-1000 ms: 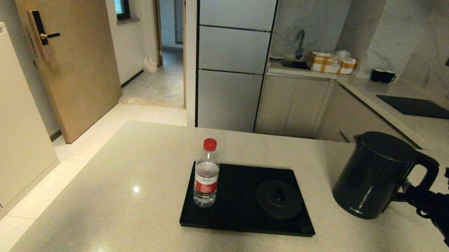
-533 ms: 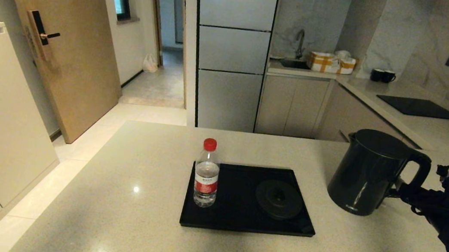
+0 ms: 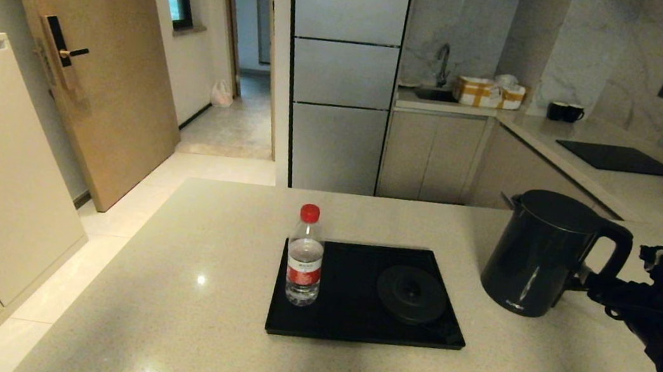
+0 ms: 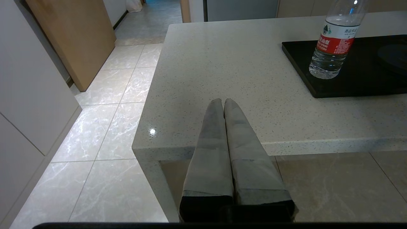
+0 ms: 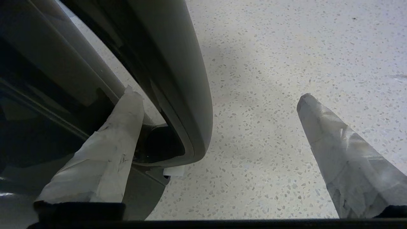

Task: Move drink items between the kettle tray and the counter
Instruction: Return the kettle to its original position

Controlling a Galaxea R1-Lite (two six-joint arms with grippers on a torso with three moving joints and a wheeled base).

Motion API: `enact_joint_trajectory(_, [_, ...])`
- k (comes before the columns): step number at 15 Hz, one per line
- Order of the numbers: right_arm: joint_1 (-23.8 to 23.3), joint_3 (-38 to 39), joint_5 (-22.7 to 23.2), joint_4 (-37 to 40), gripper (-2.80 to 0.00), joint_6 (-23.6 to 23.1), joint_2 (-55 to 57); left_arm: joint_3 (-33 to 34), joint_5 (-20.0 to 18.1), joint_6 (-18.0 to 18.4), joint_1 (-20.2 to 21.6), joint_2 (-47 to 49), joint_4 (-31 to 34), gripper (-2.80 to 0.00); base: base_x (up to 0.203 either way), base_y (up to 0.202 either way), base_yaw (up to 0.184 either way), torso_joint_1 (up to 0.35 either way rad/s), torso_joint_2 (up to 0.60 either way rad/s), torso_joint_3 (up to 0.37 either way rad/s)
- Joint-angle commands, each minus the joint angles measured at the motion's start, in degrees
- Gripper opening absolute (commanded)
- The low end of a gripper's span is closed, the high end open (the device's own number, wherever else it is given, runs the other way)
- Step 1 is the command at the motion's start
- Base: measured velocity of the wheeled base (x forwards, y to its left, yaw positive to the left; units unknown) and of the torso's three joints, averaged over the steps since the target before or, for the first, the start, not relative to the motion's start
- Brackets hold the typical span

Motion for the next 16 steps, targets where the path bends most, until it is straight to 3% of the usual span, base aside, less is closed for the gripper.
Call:
enact_joint_trajectory(1, [-0.1,0.5,0.1,-0.4,0.00,-0.3,-0.5,0.0,0.0,0.0,0.0,0.1,0.0,-2.80,0.000,0.000,0.000,0.000,0.00,0.000])
enact_joint_trajectory(16, [-0.9,-0.3,0.9,-1.8,0.00,-0.4,-0.4,0.0,0.0,0.0,0.0,0.1,0.0,-2.80,0.000,0.000,0.000,0.000,0.00,0.000])
